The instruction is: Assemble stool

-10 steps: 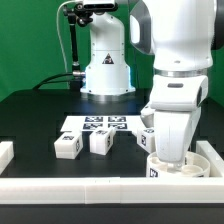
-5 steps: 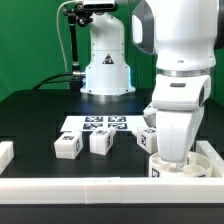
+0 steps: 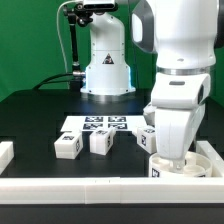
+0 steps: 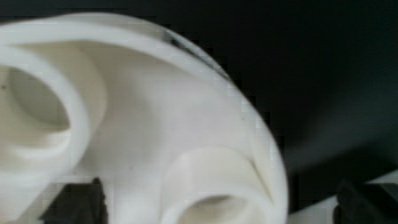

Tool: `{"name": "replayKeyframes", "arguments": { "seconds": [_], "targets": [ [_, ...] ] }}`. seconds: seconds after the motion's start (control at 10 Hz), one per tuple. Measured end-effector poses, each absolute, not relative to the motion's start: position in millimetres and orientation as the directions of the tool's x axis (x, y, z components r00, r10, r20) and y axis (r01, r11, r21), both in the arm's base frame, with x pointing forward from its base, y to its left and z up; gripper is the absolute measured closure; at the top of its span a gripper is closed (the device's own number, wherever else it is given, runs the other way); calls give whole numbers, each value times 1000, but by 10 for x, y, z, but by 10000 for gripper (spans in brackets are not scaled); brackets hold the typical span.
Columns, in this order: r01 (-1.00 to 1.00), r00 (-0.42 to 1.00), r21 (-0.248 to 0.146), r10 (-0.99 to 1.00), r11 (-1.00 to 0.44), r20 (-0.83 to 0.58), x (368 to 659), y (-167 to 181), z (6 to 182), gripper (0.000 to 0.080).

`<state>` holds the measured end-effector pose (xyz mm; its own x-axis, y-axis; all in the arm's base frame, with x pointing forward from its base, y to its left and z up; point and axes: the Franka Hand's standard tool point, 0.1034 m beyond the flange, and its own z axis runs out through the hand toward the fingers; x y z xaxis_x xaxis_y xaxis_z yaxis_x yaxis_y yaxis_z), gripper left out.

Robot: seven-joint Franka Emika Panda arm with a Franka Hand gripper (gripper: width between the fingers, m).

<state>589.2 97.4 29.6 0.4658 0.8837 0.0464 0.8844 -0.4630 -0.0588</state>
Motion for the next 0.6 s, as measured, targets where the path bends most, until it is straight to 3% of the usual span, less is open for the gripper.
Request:
{"name": "replayKeyframes", "arguments": {
  "seconds": [0.6],
  "targets": [
    [823,567,-18,822,-567,40,5517,755,718,151]
  ]
}}
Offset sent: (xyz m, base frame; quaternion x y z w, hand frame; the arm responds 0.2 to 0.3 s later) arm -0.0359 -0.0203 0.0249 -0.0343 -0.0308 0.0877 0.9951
